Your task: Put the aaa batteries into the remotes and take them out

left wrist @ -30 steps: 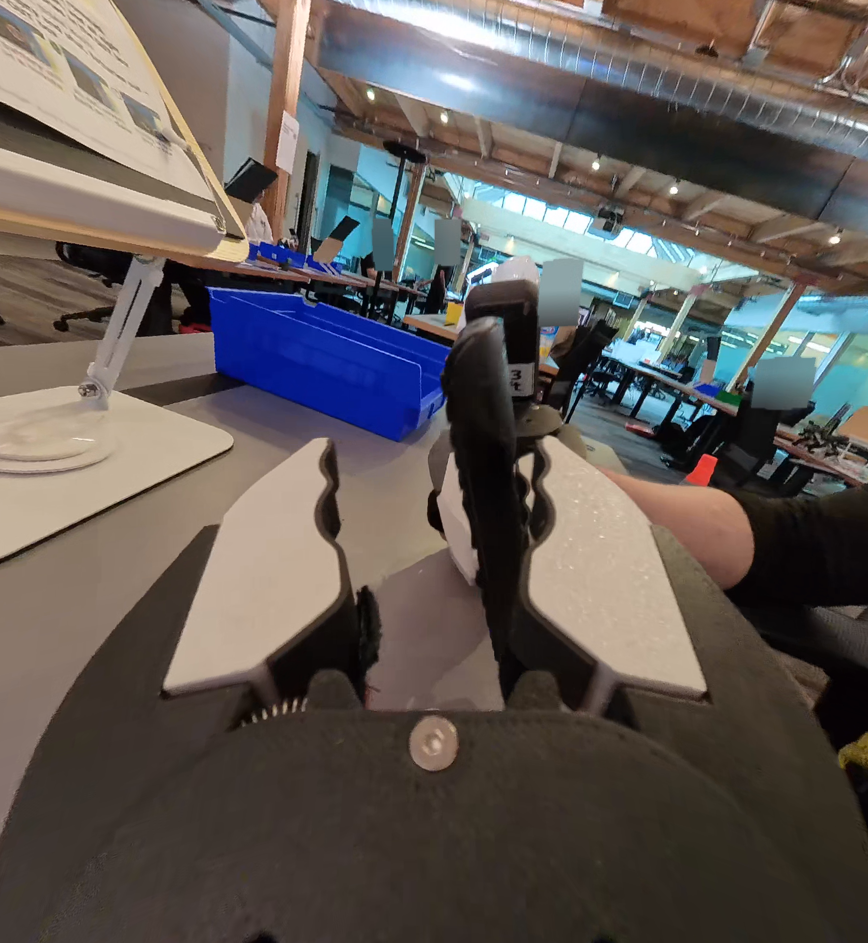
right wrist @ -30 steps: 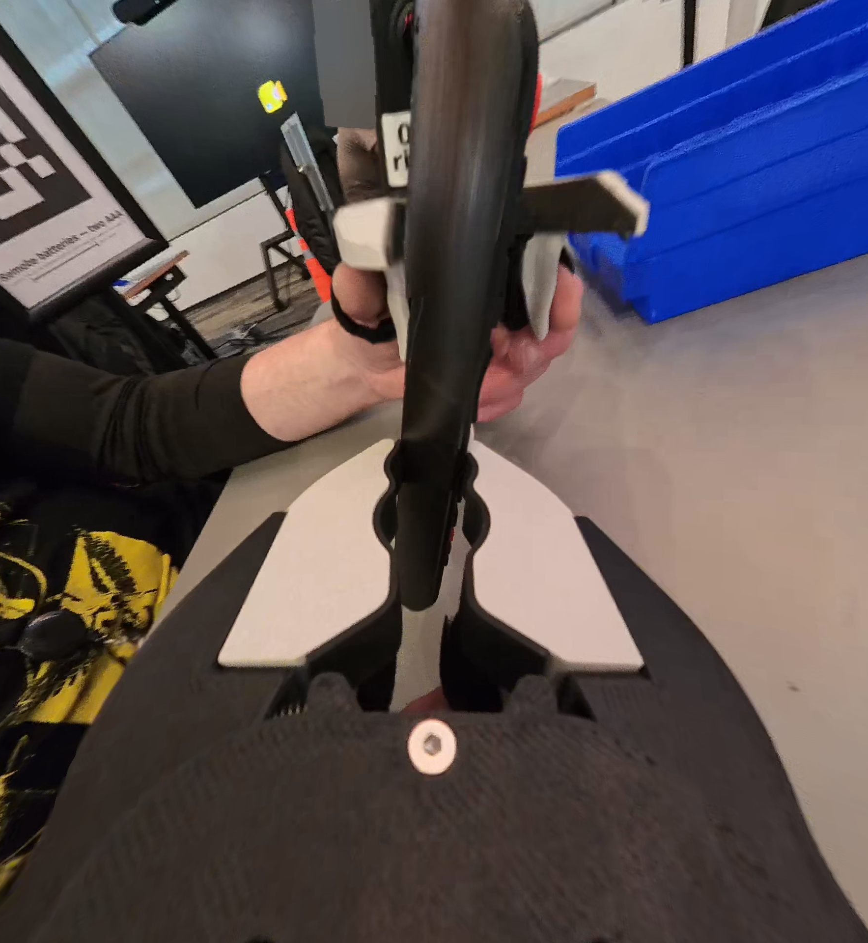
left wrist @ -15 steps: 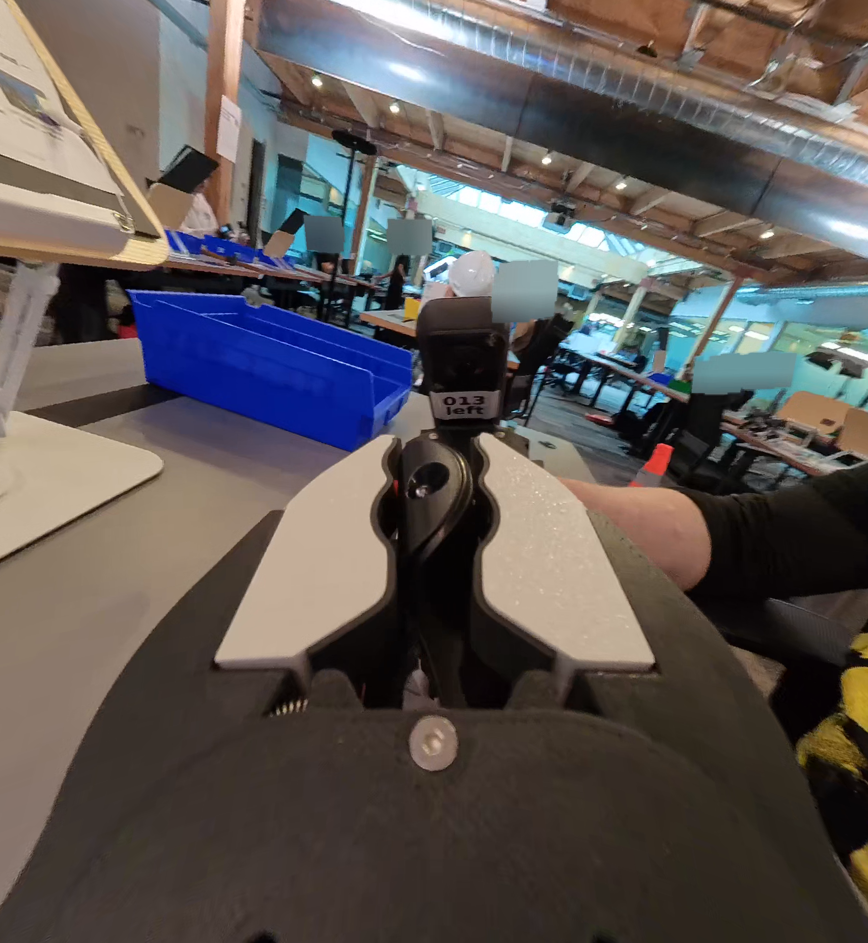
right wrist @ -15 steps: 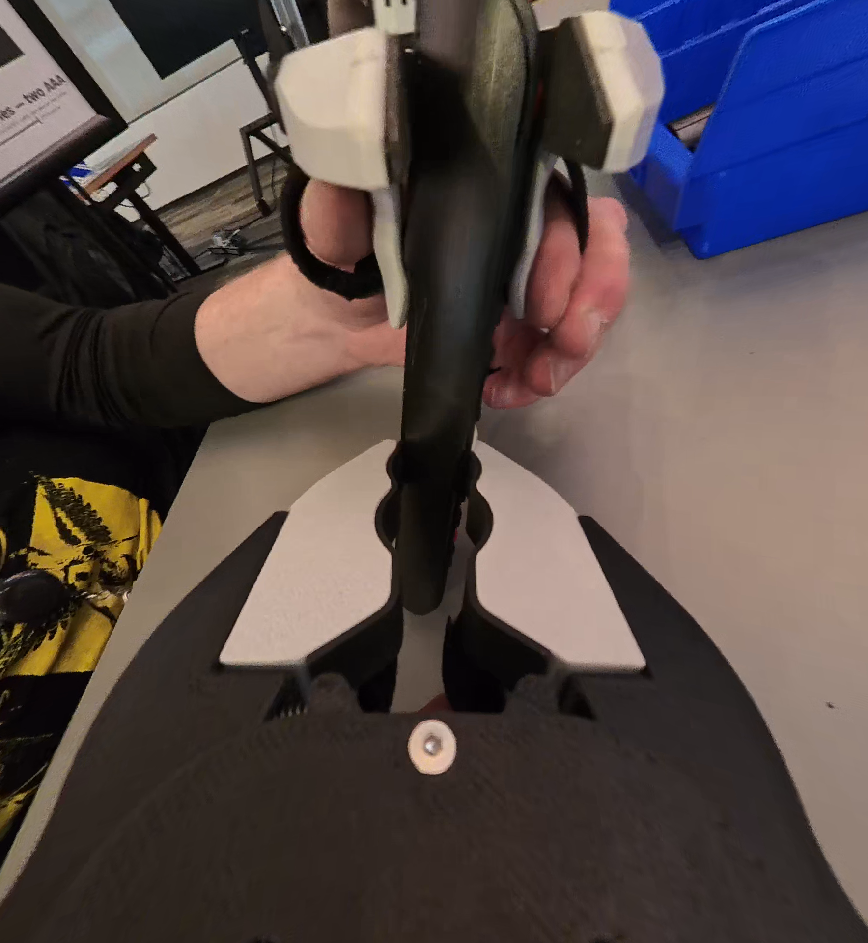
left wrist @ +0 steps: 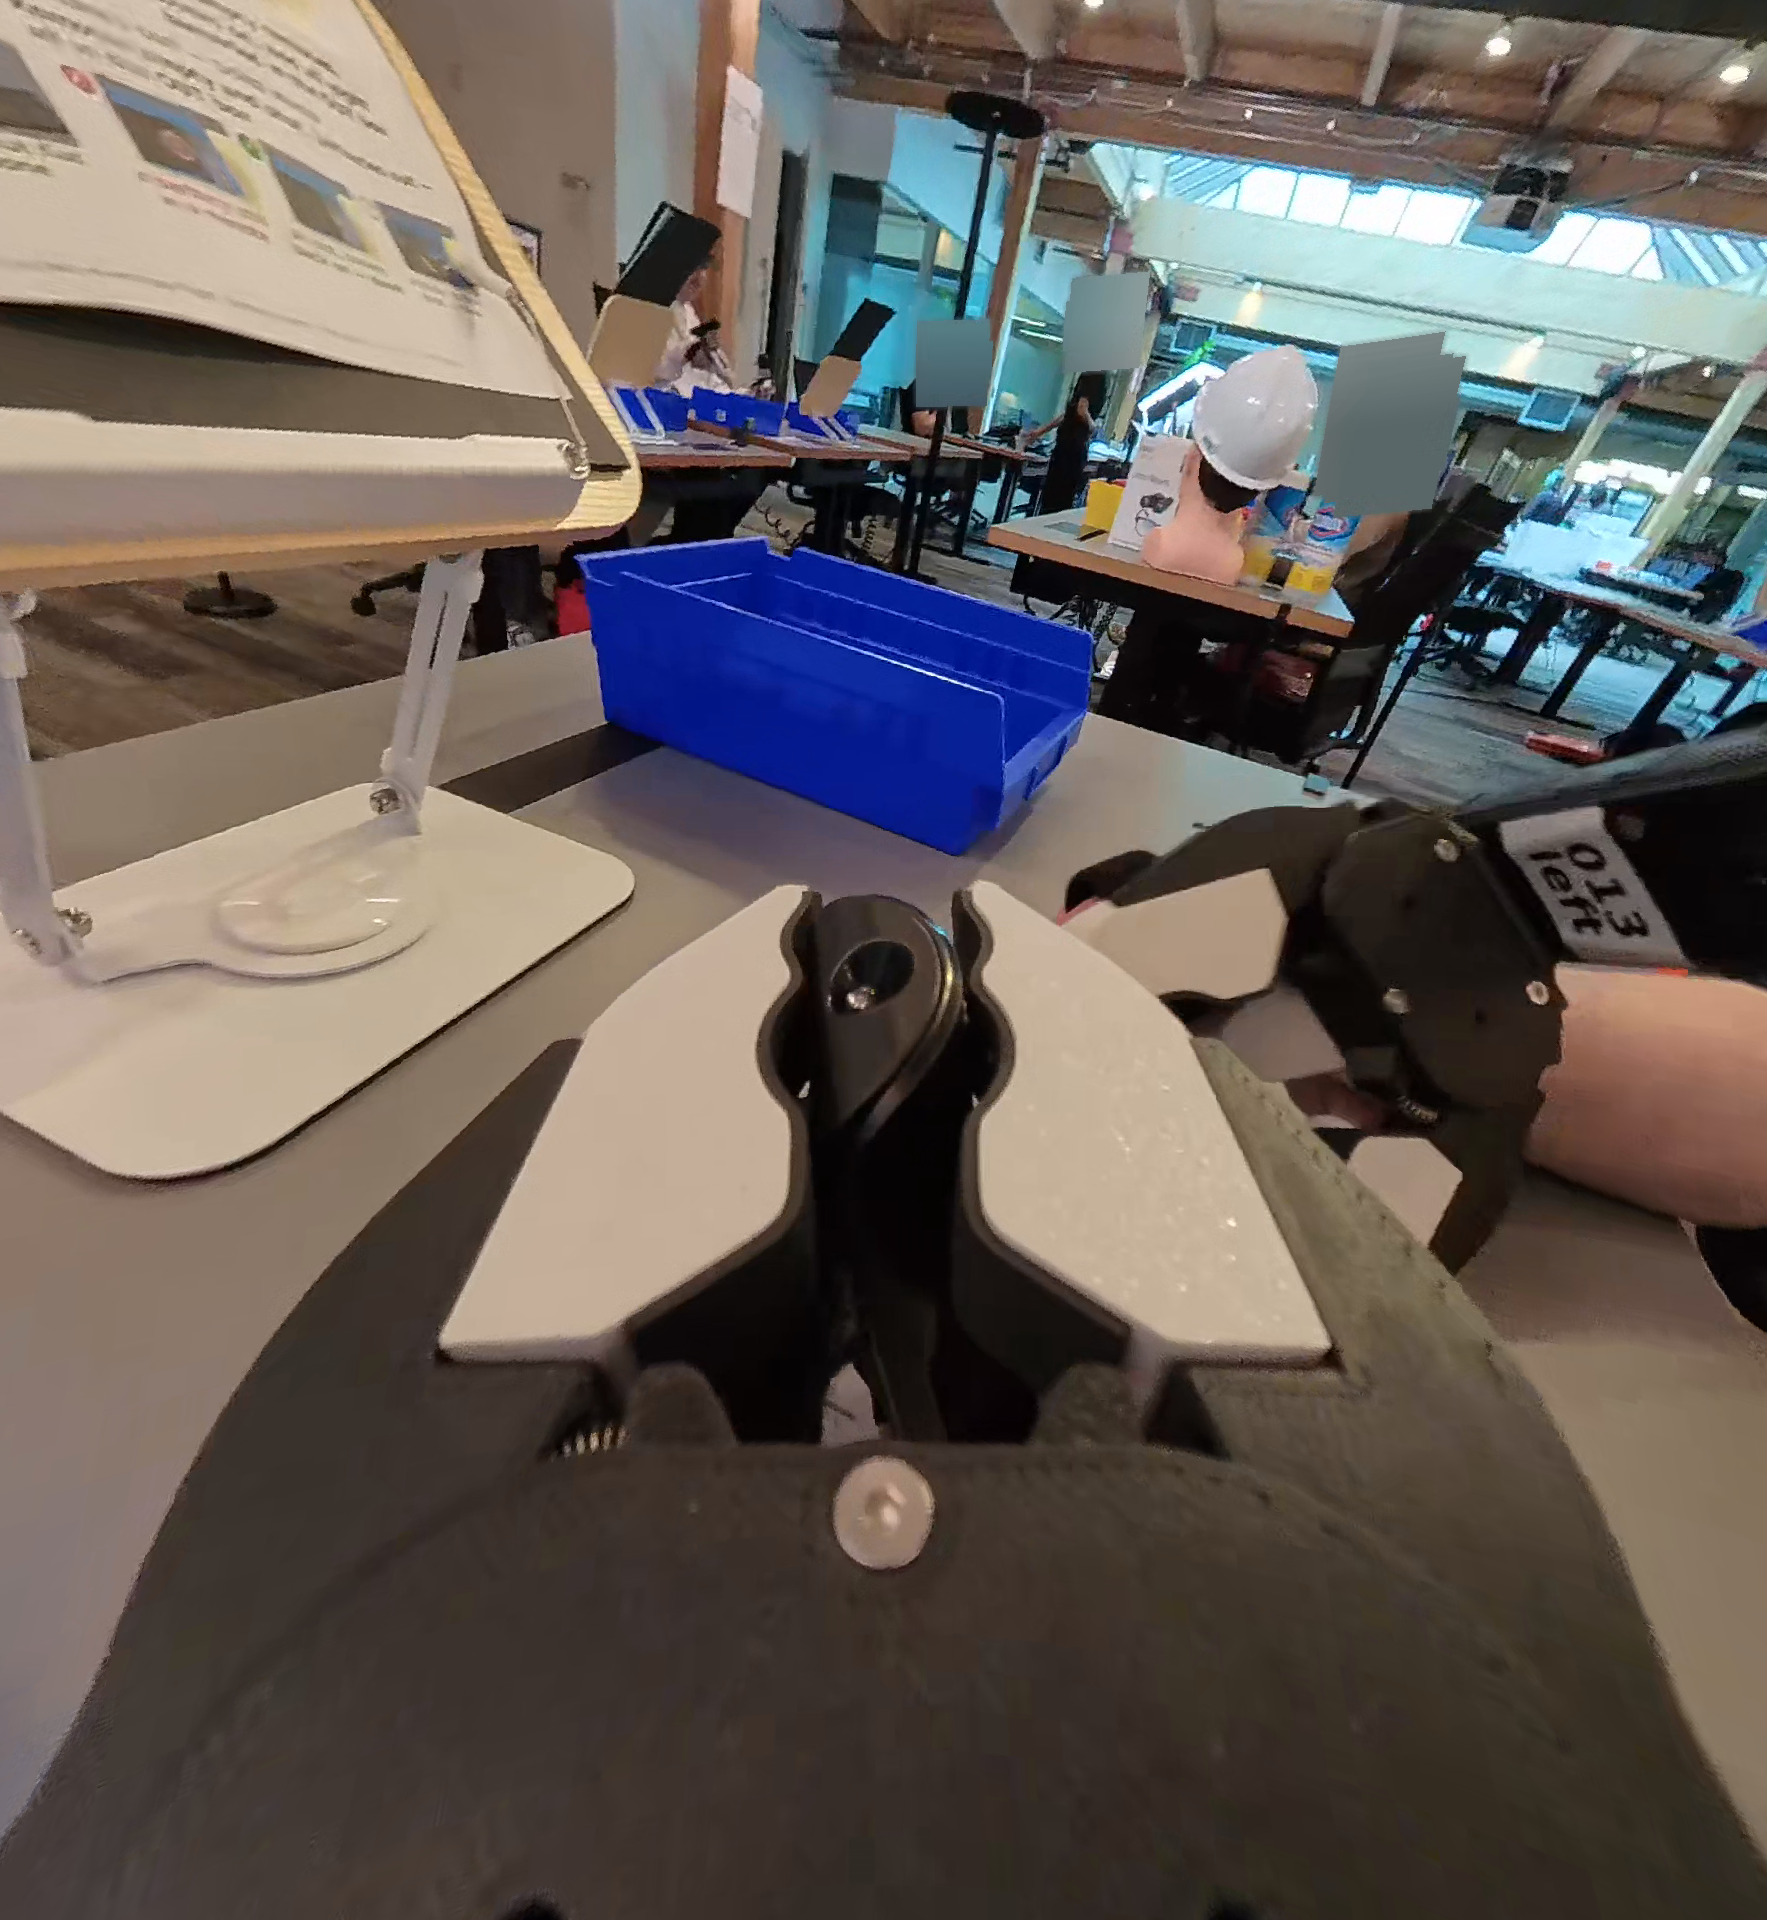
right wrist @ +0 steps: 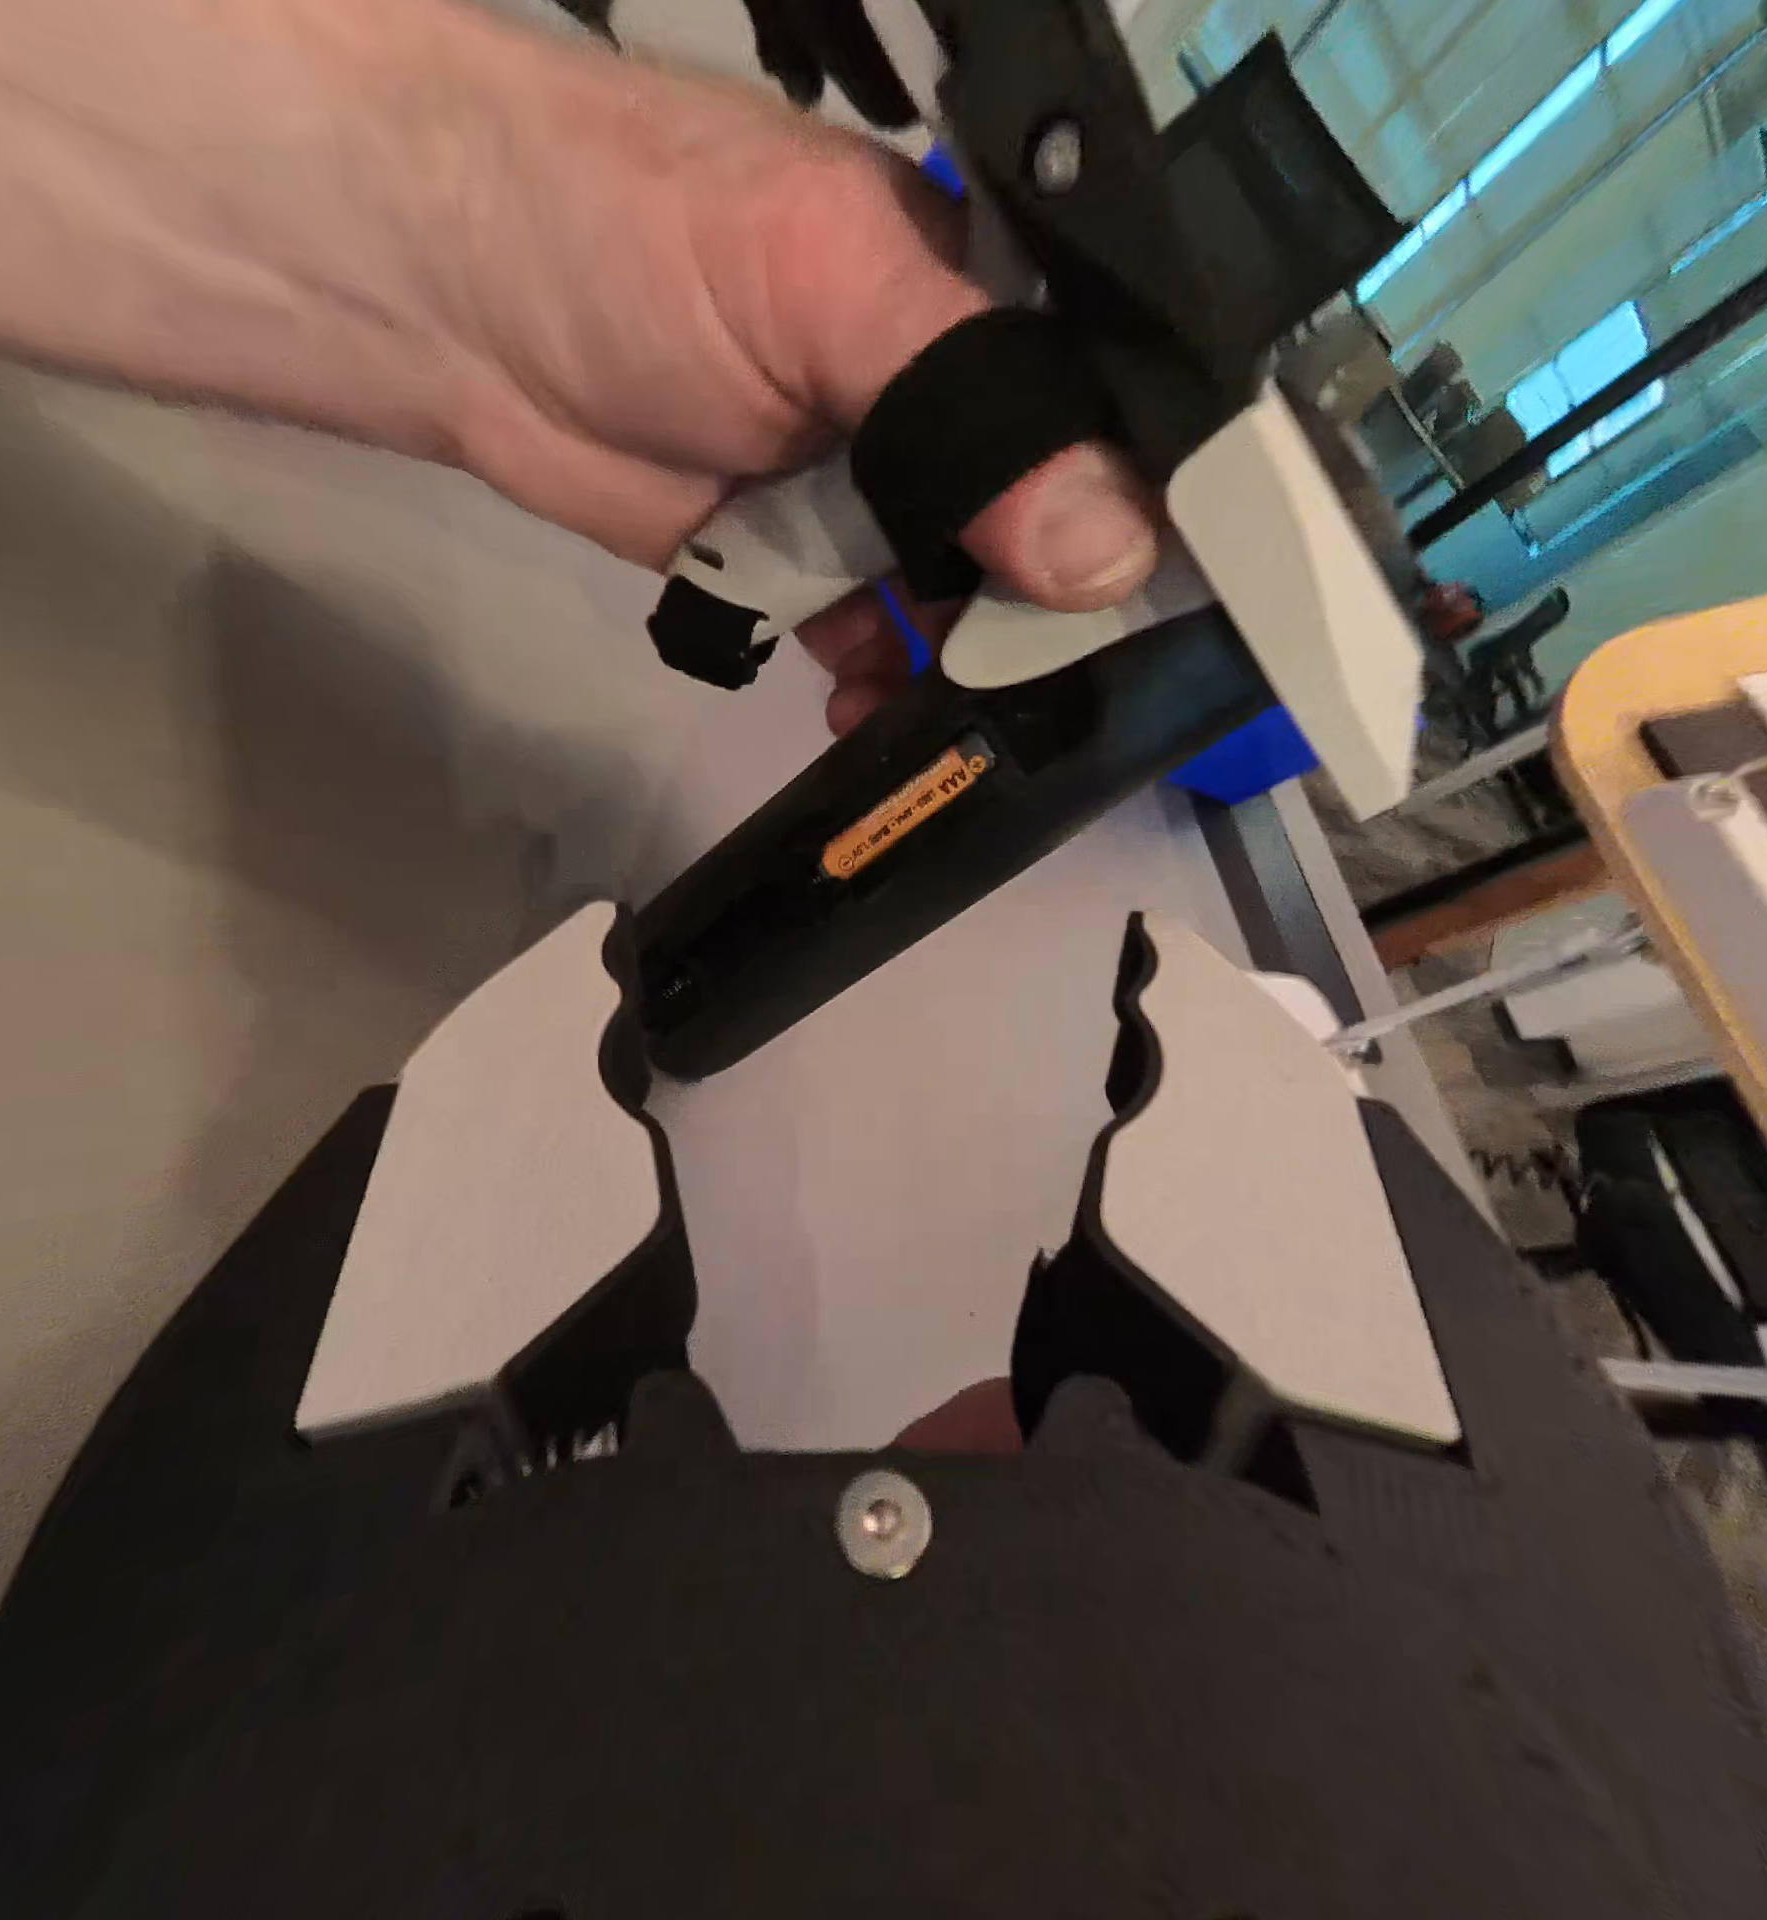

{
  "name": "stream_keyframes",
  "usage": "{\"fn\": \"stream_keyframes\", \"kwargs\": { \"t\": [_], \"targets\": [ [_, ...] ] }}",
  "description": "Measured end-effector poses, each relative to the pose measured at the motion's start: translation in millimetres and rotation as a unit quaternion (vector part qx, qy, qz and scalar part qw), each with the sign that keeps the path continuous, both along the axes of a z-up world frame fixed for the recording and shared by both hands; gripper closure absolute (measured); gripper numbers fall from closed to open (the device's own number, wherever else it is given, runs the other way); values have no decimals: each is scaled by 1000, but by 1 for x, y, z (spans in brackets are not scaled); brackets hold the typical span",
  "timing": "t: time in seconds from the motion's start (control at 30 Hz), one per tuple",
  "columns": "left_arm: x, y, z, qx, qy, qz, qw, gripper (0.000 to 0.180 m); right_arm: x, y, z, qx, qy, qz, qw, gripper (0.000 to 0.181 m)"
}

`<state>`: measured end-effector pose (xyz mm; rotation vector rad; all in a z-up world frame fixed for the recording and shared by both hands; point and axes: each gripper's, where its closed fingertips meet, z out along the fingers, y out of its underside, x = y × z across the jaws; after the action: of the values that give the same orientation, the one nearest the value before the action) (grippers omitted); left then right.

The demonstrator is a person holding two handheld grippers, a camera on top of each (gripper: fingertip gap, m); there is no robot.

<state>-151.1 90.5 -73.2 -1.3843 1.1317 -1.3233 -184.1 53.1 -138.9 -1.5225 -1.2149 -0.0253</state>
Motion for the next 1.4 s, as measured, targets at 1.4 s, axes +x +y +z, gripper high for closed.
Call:
{"fn": "stream_keyframes", "kwargs": {
  "t": [1.4],
  "targets": [
    [9, -34, 9, 108, -18, -23, 994, 155, -8, 10, 13, -322, 505, -25, 800, 148]
  ]
}}
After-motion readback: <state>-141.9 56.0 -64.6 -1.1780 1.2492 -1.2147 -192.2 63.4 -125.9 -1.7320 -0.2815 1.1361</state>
